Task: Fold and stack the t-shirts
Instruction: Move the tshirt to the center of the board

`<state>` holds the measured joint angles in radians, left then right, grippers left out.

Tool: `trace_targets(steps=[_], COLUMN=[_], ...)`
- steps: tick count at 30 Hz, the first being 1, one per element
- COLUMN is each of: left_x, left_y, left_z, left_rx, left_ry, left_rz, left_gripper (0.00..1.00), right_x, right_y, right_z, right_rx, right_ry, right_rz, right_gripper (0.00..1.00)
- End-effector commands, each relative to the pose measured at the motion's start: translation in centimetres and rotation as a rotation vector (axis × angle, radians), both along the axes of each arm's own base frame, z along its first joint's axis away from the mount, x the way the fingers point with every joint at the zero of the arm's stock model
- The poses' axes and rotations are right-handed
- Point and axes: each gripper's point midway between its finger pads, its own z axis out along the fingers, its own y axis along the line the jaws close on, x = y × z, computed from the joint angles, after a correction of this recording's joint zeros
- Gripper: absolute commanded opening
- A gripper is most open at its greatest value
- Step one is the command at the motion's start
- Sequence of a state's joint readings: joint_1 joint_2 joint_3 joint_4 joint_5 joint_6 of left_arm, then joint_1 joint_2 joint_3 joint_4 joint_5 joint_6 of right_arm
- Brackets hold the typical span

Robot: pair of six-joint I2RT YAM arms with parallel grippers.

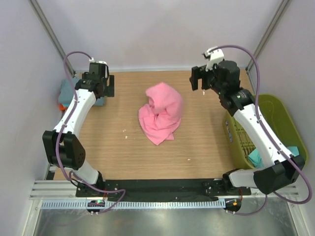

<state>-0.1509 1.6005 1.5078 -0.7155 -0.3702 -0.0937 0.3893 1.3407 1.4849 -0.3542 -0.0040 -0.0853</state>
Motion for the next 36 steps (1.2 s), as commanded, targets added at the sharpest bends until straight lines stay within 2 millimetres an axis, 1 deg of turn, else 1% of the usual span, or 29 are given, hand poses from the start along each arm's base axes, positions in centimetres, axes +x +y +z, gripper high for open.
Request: trace_targets(steps=[1, 2, 3, 5, 6, 7, 8, 9, 10, 11, 12, 13, 14, 15, 19, 20, 22, 23, 26, 27, 29, 31, 33, 34, 36], left_x=[0.8, 0.7, 0.7, 0.6, 0.5, 0.4, 0.1, -0.1, -0.4, -1.1, -1.2, -1.5, -1.8, -1.8, -1.8, -2.1, -1.9, -1.9, -1.7, -1.6, -1.4, -1.1, -1.0, -0.9, -0.7], left_y=[0.0, 0.0, -0.3, -0.8, -1.7, -2.3, -2.7, -3.4, -4.7, -5.3, -5.6, -6.6, -6.9, -6.9, -7.3, -7.4, -7.7, -7.9, -8.0, -7.9, -7.9, -7.7, -7.6, -7.7, -7.5], left_z=[1.6, 1.3, 1.0, 0.2, -0.2, -0.8, -1.8, -2.2, -2.9, -3.5, -4.5, -4.8, -5.2, -5.5, -6.9, -7.1, -7.3, -7.3, -7.4, -7.4, -7.4, -7.6, -7.7, -7.7, -7.7], left_rx=[-0.035, -0.038, -0.051, -0.069, -0.108, -0.128, -0.145, -0.167, -0.224, -0.249, -0.261, -0.306, -0.315, -0.317, -0.332, -0.346, -0.361, -0.369, -0.374, -0.375, -0.377, -0.383, -0.392, -0.396, -0.401], left_ry=[-0.049, -0.039, -0.029, 0.0, 0.02, 0.04, 0.09, 0.117, 0.152, 0.199, 0.239, 0.26, 0.278, 0.286, 0.349, 0.368, 0.37, 0.37, 0.365, 0.363, 0.363, 0.366, 0.368, 0.37, 0.367], left_rz=[0.014, 0.014, 0.002, -0.017, -0.058, -0.085, -0.099, -0.122, -0.178, -0.203, -0.208, -0.247, -0.261, -0.263, -0.267, -0.267, -0.259, -0.264, -0.259, -0.257, -0.253, -0.241, -0.237, -0.237, -0.232], left_gripper=[0.98, 0.98, 0.98, 0.97, 0.97, 0.95, 0.94, 0.94, 0.92, 0.91, 0.91, 0.9, 0.9, 0.9, 0.9, 0.89, 0.89, 0.89, 0.89, 0.89, 0.89, 0.89, 0.89, 0.89, 0.88], right_x=[-1.0, -1.4, -1.7, -2.7, -3.1, -3.2, -3.3, -3.6, -3.5, -3.6, -4.0, -4.2, -4.2, -4.4, -4.6, -4.5, -4.7, -4.7, -4.8, -4.9, -5.1, -5.3, -5.2, -5.0, -3.9], right_y=[-2.5, -2.5, -2.6, -1.9, -2.0, -2.5, -3.1, -3.8, -5.3, -6.0, -6.9, -7.5, -8.6, -9.1, -10.6, -11.1, -11.9, -12.8, -14.7, -16.2, -17.2, -18.0, -17.7, -17.3, -15.7], right_z=[-3.5, -4.9, -7.1, -8.9, -10.7, -11.7, -12.8, -14.6, -15.9, -17.3, -18.8, -19.8, -20.8, -21.7, -23.6, -24.0, -24.8, -25.2, -26.0, -26.2, -26.6, -26.6, -26.2, -25.8, -24.0], right_rx=[0.087, 0.094, 0.093, 0.129, 0.112, 0.098, 0.091, 0.085, 0.087, 0.101, 0.102, 0.102, 0.1, 0.087, 0.031, 0.034, 0.02, 0.019, 0.009, 0.023, 0.025, 0.026, 0.026, 0.04, 0.071], right_ry=[0.083, 0.13, 0.183, 0.246, 0.282, 0.304, 0.327, 0.372, 0.411, 0.457, 0.502, 0.539, 0.566, 0.583, 0.612, 0.626, 0.644, 0.653, 0.671, 0.681, 0.701, 0.704, 0.697, 0.687, 0.65], right_rz=[-0.101, -0.104, -0.115, -0.085, -0.083, -0.098, -0.119, -0.138, -0.177, -0.196, -0.22, -0.232, -0.253, -0.262, -0.284, -0.293, -0.321, -0.345, -0.41, -0.448, -0.482, -0.496, -0.475, -0.454, -0.37], right_gripper=[0.9, 0.9, 0.9, 0.89, 0.89, 0.9, 0.89, 0.9, 0.89, 0.89, 0.89, 0.89, 0.89, 0.89, 0.89, 0.89, 0.89, 0.89, 0.89, 0.89, 0.89, 0.88, 0.88, 0.86, 0.86])
